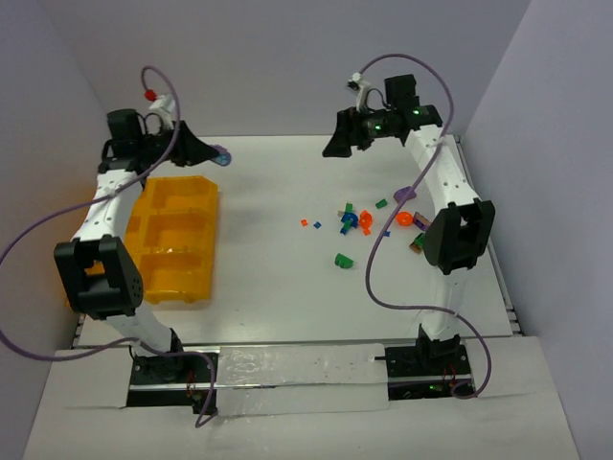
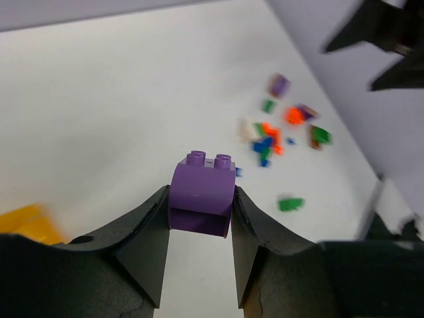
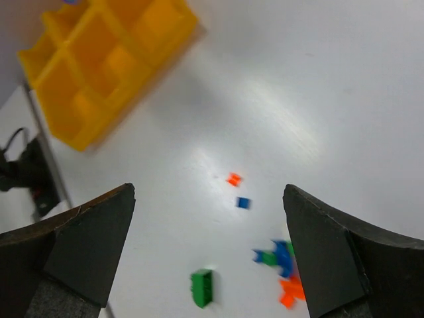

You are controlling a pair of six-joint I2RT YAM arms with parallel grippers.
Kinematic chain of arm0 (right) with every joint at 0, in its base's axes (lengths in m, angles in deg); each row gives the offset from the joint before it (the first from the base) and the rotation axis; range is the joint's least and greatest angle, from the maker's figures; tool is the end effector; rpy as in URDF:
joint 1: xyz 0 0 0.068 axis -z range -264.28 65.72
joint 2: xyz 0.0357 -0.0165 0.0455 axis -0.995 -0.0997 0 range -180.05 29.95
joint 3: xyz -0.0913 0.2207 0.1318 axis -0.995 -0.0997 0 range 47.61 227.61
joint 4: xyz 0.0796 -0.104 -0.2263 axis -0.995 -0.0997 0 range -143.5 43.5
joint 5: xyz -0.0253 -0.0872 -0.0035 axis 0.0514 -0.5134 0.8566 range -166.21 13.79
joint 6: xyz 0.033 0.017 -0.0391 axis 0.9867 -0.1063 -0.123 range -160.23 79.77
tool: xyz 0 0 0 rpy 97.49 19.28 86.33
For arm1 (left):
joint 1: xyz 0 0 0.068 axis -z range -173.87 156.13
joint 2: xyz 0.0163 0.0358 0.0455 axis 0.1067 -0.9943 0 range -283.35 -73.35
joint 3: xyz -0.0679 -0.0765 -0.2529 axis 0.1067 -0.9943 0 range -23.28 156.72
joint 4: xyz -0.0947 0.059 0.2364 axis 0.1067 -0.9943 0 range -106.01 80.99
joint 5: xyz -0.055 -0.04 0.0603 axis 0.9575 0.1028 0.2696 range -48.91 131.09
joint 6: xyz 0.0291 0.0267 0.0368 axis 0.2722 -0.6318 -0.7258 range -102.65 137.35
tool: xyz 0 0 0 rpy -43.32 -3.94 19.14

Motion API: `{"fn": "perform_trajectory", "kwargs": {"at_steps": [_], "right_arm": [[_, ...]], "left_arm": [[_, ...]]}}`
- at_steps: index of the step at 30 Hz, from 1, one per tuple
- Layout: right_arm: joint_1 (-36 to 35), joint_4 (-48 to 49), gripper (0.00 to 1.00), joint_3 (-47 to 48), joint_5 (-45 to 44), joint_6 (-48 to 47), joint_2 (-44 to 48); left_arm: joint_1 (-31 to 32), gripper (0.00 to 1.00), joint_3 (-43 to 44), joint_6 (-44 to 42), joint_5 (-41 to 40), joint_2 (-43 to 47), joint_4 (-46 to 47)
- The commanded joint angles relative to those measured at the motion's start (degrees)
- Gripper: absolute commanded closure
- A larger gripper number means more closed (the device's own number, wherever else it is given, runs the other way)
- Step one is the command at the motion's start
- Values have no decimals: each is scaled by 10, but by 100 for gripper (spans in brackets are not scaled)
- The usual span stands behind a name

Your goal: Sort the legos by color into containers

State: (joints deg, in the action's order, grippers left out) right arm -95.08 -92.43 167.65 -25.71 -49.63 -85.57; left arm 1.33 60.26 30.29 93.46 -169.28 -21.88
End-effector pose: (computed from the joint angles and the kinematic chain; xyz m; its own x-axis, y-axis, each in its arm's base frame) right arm 0.4326 0.1105 0.3669 -0.5288 -0.2065 -0.8232 -0.7844 0.4892 0.3812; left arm 0.3871 0.0040 0.3412 -0.5629 -0.1845 -0.8056 0.5506 0.6433 -0.5320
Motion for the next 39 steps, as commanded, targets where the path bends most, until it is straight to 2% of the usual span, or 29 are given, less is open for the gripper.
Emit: {"fn": "perform_trajectory", "kwargs": {"at_steps": [1, 2, 7, 12, 17, 25, 30, 36, 39], "right_arm": [[27, -15, 0, -42, -116, -53, 35], [31, -14, 0, -44, -129, -55, 36], [36, 13, 1, -79, -218, -32, 44], [36, 39, 3, -85, -308, -6, 43], [37, 57, 4, -104, -374, 18, 53], [37, 71, 4, -158, -393, 26, 73], [38, 69, 5, -159, -439, 28, 68], [39, 85, 5, -181, -538, 94, 72], [39, 89, 5, -195, -571, 123, 77]], "left_arm": [[-69, 100, 45, -89, -216, 42, -175], [-85, 100, 46, -90, -223, 42, -178], [-141, 100, 46, -121, -377, 37, -207], [-166, 100, 58, -106, -461, 10, -196], [-166, 100, 76, -107, -507, -28, -180], [-166, 100, 101, -119, -549, -83, -180], [-166, 90, 97, -115, -552, -107, -169], [-165, 80, 85, -121, -560, -120, -151], [-165, 70, 77, -123, -560, -124, -146]]}}
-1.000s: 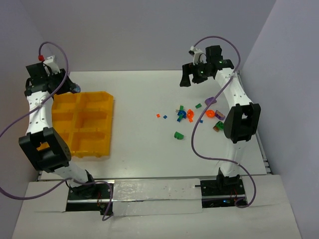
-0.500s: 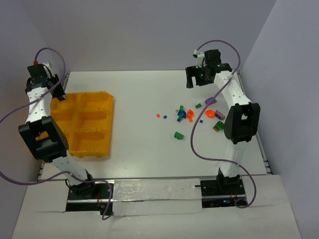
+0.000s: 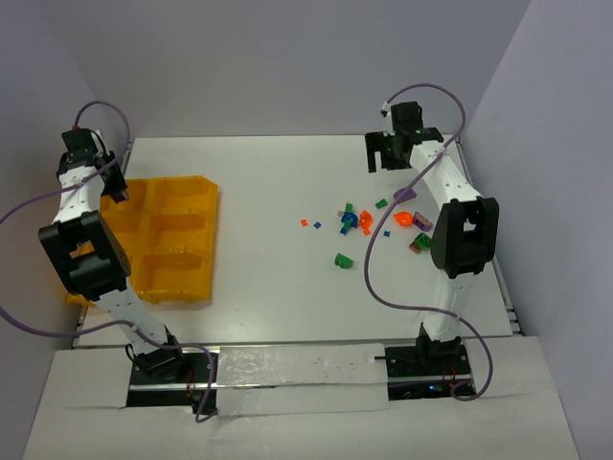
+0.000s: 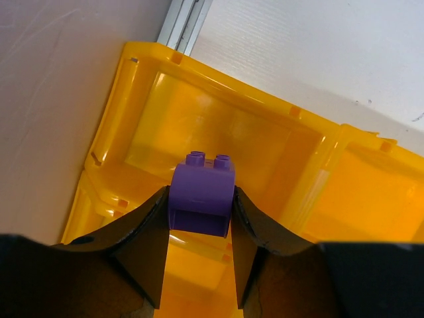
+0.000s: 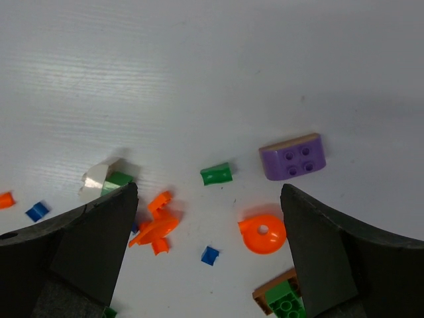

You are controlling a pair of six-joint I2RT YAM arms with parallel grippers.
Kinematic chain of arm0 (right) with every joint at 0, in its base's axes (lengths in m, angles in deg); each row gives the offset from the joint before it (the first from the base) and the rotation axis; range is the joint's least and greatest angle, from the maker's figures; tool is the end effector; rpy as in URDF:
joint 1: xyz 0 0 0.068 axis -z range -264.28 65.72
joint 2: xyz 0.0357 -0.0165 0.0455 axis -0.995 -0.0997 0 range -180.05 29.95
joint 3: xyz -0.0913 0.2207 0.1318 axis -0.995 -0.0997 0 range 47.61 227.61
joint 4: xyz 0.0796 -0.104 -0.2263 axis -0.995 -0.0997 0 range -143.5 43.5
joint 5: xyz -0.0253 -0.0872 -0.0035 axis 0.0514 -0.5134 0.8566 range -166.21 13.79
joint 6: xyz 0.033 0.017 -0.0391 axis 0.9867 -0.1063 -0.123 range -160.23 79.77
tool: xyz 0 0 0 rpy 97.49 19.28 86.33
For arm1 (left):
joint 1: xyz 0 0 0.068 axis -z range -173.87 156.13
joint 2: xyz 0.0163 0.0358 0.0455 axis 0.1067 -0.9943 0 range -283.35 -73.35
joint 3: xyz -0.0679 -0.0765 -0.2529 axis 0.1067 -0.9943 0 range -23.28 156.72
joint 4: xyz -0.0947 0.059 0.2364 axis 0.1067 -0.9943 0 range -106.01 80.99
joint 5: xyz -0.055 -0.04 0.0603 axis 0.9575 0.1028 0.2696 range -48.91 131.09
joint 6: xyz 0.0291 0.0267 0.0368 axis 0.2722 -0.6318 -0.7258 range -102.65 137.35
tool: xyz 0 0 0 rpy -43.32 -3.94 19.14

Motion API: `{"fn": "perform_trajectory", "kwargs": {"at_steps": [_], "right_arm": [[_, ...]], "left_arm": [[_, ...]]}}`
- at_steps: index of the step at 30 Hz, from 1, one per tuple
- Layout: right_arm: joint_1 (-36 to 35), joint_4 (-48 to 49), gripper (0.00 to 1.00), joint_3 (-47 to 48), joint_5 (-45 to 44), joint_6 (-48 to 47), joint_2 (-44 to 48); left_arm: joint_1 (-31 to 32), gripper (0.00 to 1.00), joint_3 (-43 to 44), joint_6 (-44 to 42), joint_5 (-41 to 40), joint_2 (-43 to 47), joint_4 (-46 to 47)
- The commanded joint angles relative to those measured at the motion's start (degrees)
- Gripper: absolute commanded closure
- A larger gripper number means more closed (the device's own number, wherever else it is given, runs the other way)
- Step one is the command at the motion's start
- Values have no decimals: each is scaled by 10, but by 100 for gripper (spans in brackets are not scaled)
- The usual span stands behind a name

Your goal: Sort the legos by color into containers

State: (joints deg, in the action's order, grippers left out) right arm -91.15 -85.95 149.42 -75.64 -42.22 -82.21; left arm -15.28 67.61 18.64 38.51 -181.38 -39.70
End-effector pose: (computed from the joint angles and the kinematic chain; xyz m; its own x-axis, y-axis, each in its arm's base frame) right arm 0.4388 0.0532 0.2893 -0.7535 -0.1256 -0.6453 -0.1521 0.9883 -0.0147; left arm 0.3971 0.1573 0.2684 -0.6810 -0.2912 -0.6719 -0.4082 0.9127 0.0181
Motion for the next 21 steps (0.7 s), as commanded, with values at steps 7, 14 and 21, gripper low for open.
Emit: {"fn": "perform_trajectory", "kwargs": {"at_steps": [7, 14, 21], "right_arm": [[3, 32, 6, -50, -160, 100, 48], [3, -14, 2, -63, -240, 215, 36], [22, -56, 2, -15, -212, 339, -10]], "left_arm": [[2, 24, -6, -7, -8, 3, 39], [9, 1, -36, -7, -13, 39, 80], [25, 1, -68, -7, -6, 91, 112]]}}
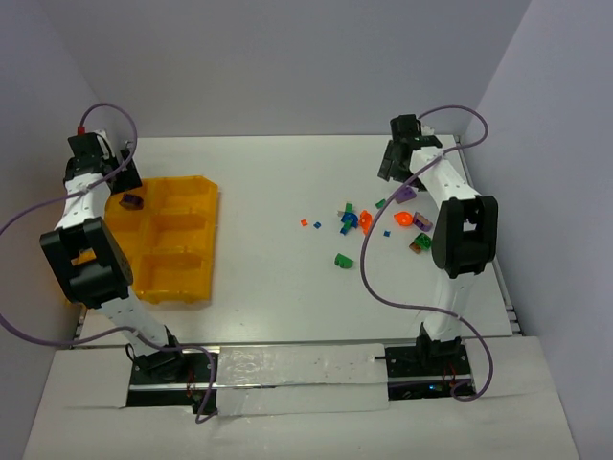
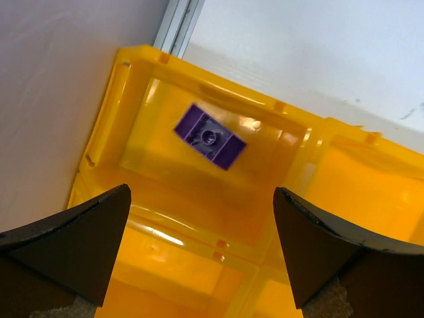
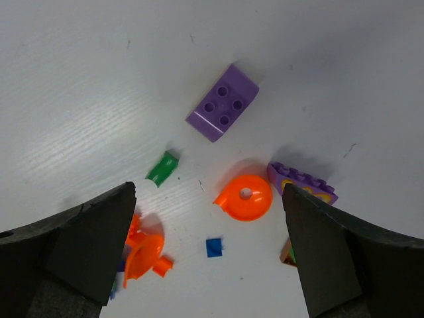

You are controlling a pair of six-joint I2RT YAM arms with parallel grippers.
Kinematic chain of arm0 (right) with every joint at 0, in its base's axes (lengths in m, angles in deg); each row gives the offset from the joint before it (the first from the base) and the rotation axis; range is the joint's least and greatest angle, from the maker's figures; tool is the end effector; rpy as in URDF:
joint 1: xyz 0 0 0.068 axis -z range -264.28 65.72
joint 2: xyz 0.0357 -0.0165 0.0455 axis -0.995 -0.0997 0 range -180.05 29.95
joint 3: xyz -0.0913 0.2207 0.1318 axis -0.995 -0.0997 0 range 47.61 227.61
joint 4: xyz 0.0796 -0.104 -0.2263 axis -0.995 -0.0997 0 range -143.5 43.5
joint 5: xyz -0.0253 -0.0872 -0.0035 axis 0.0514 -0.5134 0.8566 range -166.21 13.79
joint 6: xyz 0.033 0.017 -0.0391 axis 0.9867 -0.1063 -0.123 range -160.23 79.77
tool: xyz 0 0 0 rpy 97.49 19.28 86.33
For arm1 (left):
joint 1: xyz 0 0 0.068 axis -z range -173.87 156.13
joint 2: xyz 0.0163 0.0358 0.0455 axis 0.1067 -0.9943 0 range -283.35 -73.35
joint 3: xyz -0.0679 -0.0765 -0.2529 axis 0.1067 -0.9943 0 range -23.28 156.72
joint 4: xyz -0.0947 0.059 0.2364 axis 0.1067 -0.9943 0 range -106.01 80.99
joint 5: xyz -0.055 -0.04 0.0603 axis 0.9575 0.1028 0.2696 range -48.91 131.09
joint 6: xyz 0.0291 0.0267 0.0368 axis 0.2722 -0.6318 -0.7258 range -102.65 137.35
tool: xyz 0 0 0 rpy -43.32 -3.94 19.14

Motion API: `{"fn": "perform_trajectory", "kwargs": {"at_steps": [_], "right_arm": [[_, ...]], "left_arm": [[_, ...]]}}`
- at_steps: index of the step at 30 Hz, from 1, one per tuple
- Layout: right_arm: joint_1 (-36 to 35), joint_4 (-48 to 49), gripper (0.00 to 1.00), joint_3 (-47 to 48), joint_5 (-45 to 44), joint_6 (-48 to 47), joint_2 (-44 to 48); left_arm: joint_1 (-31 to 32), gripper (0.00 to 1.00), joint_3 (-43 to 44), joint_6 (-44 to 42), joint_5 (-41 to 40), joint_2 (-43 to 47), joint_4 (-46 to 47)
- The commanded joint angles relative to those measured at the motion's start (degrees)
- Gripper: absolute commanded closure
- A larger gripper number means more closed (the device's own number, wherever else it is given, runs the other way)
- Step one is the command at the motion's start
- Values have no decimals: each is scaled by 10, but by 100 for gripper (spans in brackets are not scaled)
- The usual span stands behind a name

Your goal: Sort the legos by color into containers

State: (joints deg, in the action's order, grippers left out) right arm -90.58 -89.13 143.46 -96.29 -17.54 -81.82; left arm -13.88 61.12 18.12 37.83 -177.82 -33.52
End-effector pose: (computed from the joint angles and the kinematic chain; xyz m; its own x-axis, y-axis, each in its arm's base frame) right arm 0.4247 0.0346 0.2576 -0.7533 0.2815 -0.5943 0.3964 0.9155 -0.0689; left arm 0.3890 0.1437 0.2645 -0.6543 -0.2526 -0.7127 -0.3885 0.9210 0.0302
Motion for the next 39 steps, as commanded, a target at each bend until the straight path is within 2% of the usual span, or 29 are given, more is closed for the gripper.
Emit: {"fn": "perform_trajectory", "kwargs": {"at_steps": [1, 9, 18, 21, 32, 34, 35, 36, 39], "right_arm": [[20, -27, 2, 48, -4, 96, -23], [74, -48, 12, 118, 24, 153, -109], [76, -42, 14, 123, 22, 158, -151], [76, -37, 18, 125, 33, 158, -165], [79, -34, 56, 103, 56, 157, -156], [81, -33, 72, 104, 73, 152, -144], [82, -33, 74, 104, 82, 148, -139], [83, -29, 85, 104, 94, 141, -133], [92, -21, 99, 102, 127, 117, -118]], "left_arm": [[13, 1, -3, -2, 1, 57, 49], [20, 1, -6, -1, 11, 98, 53], [25, 1, 3, -1, 5, 102, 45], [25, 1, 5, -2, 4, 103, 43], [29, 1, -2, -2, 12, 108, 41], [30, 1, -4, -2, 26, 111, 42], [30, 1, -5, -2, 32, 114, 43], [31, 1, -9, -2, 55, 118, 46], [32, 1, -11, -26, 108, 128, 48]]}}
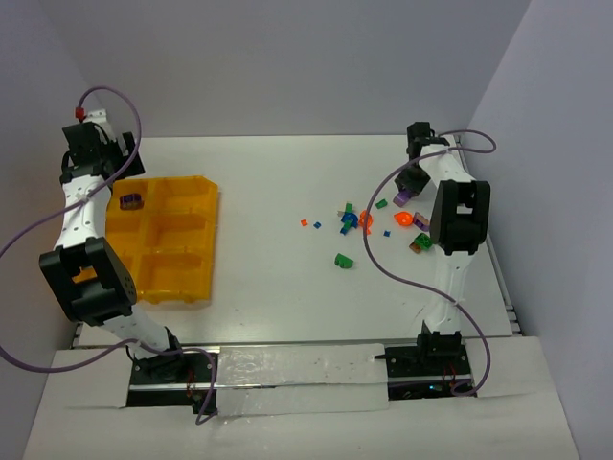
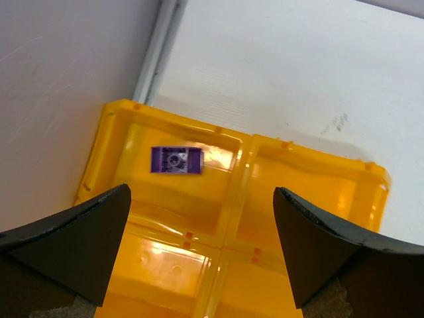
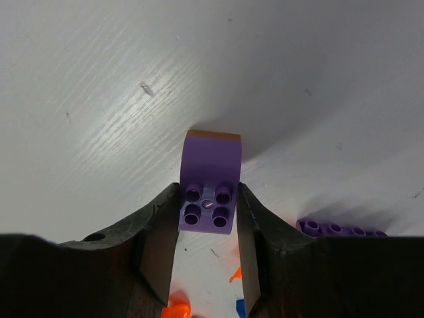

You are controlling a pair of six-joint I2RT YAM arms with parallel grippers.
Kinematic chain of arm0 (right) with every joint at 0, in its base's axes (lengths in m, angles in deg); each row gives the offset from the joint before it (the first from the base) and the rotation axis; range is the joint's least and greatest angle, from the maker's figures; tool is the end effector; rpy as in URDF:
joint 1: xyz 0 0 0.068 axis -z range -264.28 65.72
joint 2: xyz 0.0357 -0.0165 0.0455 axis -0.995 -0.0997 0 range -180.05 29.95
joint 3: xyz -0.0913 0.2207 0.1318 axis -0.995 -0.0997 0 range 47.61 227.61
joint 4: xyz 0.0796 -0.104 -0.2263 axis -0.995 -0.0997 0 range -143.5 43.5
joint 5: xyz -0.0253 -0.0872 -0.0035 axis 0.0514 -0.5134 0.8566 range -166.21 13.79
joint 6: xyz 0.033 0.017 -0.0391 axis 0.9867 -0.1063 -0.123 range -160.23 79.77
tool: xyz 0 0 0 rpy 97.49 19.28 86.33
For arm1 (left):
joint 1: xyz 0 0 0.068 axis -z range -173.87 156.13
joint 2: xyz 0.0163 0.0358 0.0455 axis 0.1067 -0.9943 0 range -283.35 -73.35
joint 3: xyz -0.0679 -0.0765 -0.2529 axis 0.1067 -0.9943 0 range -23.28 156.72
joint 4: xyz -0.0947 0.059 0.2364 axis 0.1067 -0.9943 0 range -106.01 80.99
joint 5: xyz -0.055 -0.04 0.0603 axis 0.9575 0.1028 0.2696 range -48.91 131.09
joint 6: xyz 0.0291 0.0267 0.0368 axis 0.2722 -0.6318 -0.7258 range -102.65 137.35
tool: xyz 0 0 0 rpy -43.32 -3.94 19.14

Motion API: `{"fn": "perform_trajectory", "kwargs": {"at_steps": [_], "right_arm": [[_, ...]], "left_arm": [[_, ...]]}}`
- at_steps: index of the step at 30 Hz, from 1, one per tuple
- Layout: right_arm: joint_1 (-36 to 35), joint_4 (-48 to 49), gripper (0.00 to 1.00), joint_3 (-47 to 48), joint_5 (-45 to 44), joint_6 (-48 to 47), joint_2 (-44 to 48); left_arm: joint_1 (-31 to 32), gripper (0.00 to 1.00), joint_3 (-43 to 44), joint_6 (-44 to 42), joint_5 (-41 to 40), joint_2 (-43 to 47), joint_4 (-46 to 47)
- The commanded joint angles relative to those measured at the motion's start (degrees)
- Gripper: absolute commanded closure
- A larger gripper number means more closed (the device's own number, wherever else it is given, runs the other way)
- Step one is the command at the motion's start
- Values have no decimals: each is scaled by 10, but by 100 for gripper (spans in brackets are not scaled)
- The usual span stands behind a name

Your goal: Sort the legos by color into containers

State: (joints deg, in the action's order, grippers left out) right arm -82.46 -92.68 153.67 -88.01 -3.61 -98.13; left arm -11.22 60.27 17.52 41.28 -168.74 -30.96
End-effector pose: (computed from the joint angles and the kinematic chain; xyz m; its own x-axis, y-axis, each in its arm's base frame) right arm 0.4723 -0.0223 0.1841 -0.6809 0.6060 -0.4113 0.6396 0.7656 0.0691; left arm 0.3704 0.1155 0.3238 -0.5299 -0.1688 -0.8311 -0.2971 0.9548 -0.0045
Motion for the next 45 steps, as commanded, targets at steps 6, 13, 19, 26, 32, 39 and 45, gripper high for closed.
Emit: {"fn": "perform_trajectory", "kwargs": {"at_steps": [6, 13, 19, 26, 32, 39, 45], "right_arm": [[24, 75, 100, -4, 286, -131, 99], [0, 244, 100, -21, 611, -144, 120], [-82, 424, 100, -5, 749, -86, 118], [-172, 687, 100, 3, 840, 40, 103], [-224, 809, 100, 25, 882, 138, 77], [-246, 797, 100, 26, 889, 130, 83], [-249, 785, 100, 35, 886, 130, 75]], "left_arm": [[5, 1, 48, -47, 315, 24, -47], [18, 1, 38, 80, 619, 10, 15], [69, 2, 6, 199, 705, 0, 138], [138, 2, 6, 260, 735, -25, 214], [166, 4, 35, 266, 760, -54, 251], [195, 5, 48, 252, 780, -61, 269], [214, 5, 9, 317, 797, -44, 390]]}}
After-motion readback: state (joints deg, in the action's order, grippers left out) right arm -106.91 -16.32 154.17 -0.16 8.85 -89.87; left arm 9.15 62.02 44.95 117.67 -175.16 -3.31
